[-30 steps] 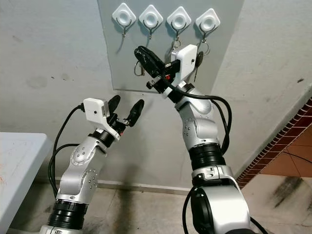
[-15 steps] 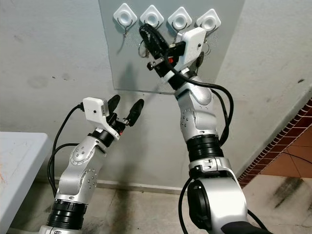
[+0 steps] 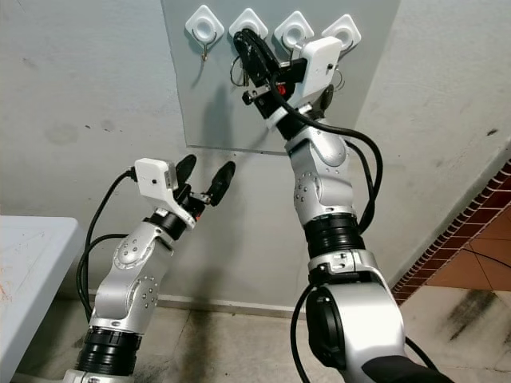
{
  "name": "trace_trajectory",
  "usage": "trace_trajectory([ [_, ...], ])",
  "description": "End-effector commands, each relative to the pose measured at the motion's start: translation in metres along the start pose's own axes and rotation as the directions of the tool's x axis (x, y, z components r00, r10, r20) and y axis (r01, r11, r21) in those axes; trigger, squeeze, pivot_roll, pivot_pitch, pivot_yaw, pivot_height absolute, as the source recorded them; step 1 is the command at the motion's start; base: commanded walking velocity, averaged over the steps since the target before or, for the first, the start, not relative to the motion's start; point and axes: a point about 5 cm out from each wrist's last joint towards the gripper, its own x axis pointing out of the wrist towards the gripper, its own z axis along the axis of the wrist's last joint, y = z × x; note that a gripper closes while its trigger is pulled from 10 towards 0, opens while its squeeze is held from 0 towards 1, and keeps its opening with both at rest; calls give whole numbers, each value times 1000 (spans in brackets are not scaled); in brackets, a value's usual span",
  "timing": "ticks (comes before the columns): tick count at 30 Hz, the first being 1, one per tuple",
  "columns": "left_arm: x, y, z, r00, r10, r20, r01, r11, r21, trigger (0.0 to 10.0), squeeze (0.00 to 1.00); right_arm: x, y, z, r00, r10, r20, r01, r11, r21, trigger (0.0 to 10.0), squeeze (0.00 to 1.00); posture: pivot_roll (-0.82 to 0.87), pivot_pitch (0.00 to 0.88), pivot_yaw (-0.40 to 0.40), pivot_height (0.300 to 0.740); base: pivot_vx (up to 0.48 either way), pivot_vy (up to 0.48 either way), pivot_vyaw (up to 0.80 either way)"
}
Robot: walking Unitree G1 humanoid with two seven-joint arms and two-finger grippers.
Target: Hang keys on a hook
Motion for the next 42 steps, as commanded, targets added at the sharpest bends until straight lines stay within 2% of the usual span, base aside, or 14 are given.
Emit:
trace_trajectory([
  [1, 0, -2, 5, 1000, 0, 14, 0, 1000, 3, 10000, 0, 8, -1, 9, 999, -2, 37, 2, 1000, -12, 10000, 0, -1, 0, -34, 740, 0, 0, 0],
  [11, 0, -3, 8, 1000, 1, 25, -1, 1000, -2, 10000, 0, 15, -4, 10, 999, 6, 33, -6, 1000, -2, 10000, 0, 6, 0, -35, 740, 0, 0, 0],
  [21, 0, -4, 11, 1000, 3, 30, -3, 1000, -6, 10000, 0, 19, -4, 3, 996, 80, -31, -79, 996, 32, 10000, 0, 10, 0, -42, 740, 0, 0, 0],
  [32, -1, -4, 14, 999, 8, 40, -8, 1000, -14, 10000, 0, 15, -9, -6, 979, 153, -131, -150, 988, 34, 10000, 0, 15, 0, -44, 740, 0, 0, 0],
  [42, -1, -5, 18, 999, 6, 50, -4, 1000, -31, 10000, 0, -1, -10, -24, 926, 232, -299, -248, 969, -16, 10000, 0, 14, 0, -41, 740, 0, 0, 0],
])
